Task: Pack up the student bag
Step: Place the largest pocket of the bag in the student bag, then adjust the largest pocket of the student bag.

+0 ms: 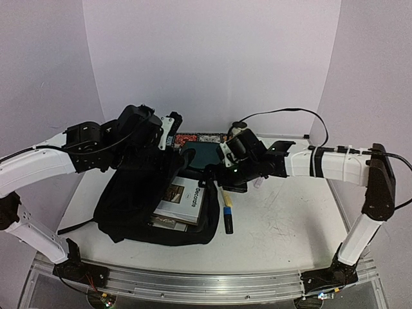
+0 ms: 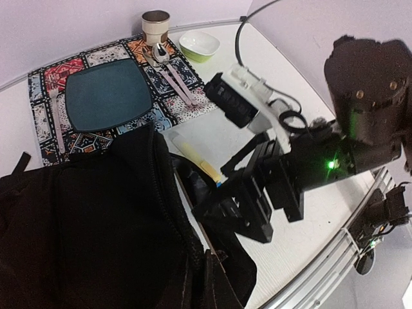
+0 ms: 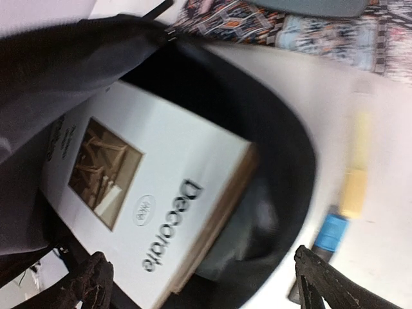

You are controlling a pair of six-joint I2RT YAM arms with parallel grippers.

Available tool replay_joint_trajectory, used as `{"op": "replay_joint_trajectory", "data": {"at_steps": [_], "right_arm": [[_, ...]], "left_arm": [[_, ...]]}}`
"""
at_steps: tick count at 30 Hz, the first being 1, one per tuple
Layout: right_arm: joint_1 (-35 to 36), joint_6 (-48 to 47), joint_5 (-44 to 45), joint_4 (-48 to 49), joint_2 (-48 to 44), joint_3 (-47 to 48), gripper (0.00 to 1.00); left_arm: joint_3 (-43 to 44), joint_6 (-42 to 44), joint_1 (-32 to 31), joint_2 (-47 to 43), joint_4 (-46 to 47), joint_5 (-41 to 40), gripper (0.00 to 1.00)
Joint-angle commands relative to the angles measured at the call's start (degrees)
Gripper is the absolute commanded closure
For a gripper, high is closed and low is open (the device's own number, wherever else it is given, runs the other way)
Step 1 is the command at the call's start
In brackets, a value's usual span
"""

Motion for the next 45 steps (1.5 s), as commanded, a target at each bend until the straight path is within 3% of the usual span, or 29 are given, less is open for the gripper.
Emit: {"op": "replay_joint_trajectory", "data": {"at_steps": [1,12,18,24,33,45], "right_arm": [[-3.2,-2.3,4.3,-4.0,-5.3,-3.7,0.02],[-8.8,-4.7,4.8,-4.2,-6.6,-3.2,0.02],[-9.4,-6.8,4.3,-4.3,-3.4,1.1,0.02],[-10.0,-7.3,4.2,-4.3,-1.5,3.1,0.02],[-10.1,-8.7,3.2,-4.3,-0.6,5.6,0.02],[-10.1,-10.9,-4.5,-4.3,6.1,11.8,0.1]], "left_arm": [[1.7,1.7,-0.1,2.0,5.1,5.0,0.87],[0.5,1.5,2.0,0.0,7.1,6.7,0.49],[-4.0,-1.0,4.7,-3.9,11.8,6.0,0.43],[-6.0,-2.1,9.9,-1.4,14.1,9.3,0.46],[-6.2,0.9,10.8,9.9,14.5,13.2,0.67],[-12.1,-1.5,9.8,15.0,14.2,18.1,0.6]]}}
